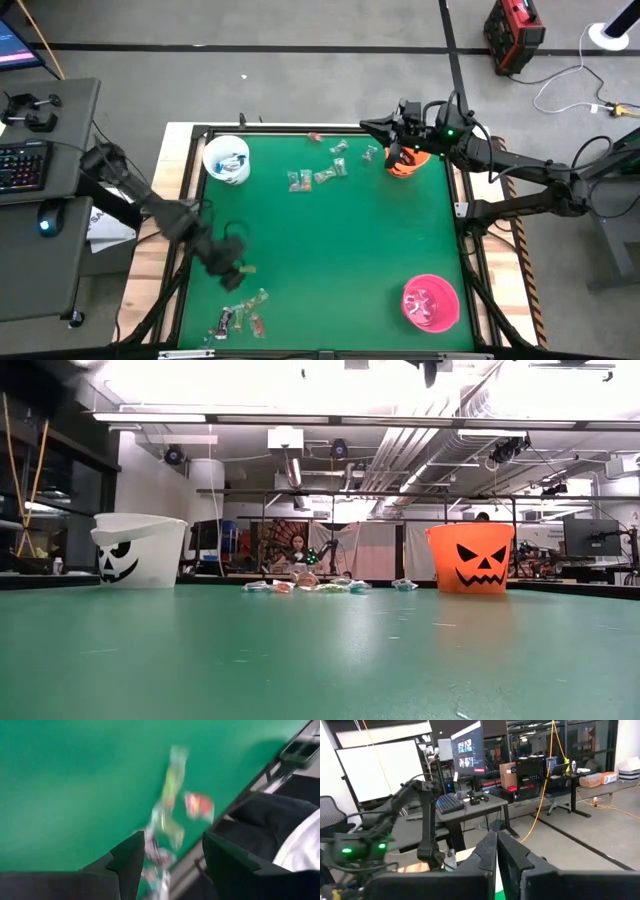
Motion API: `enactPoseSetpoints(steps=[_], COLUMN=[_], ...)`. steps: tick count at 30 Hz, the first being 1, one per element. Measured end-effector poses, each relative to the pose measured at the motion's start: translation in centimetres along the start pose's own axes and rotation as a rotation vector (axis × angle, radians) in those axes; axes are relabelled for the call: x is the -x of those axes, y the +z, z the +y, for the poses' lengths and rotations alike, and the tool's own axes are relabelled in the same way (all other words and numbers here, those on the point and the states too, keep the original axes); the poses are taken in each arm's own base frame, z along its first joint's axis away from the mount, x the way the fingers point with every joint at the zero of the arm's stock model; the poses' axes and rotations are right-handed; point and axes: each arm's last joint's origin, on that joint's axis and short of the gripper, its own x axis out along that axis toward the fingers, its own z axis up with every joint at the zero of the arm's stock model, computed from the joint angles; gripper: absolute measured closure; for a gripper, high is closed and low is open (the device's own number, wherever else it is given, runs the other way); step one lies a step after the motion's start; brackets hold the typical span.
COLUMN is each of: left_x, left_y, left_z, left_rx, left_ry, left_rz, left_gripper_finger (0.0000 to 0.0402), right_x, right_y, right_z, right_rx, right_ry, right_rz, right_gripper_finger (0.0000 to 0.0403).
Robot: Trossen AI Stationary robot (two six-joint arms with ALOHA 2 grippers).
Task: Sort candy by brand, put in halloween buckets
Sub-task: Put the brown chocolate bar into the orange bucket
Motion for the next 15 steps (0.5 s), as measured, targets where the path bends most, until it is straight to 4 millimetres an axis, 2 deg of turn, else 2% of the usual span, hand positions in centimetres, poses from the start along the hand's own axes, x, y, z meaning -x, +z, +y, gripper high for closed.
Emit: enactPoseSetpoints(steps=[3,8,15], left_x=[-1.5,-4.4,-8.9], left_y=[-2.3,-4.5,-5.6], left_z=[-0.3,-1.3,-2.3], left_rx=[0.119,0.261,0.273], left_ry=[0.025,0.106,0.294], left_rz=[0.053,0.083,0.126], left_gripper_finger=[0.0224,0.0233,0.0234], right_x=[0.0,0.0,0.0], right_y=[-0.1,-0.5,-0.6], right_z=[0.0,-0.1,-0.1], right_rx=[-0.001,-0.005,0.014], right_ry=[-0.002,-0.008,-0.013], right_rz=[0.014,0.049,0.064], right_gripper_finger=[0.0396,0.0396,0.0396])
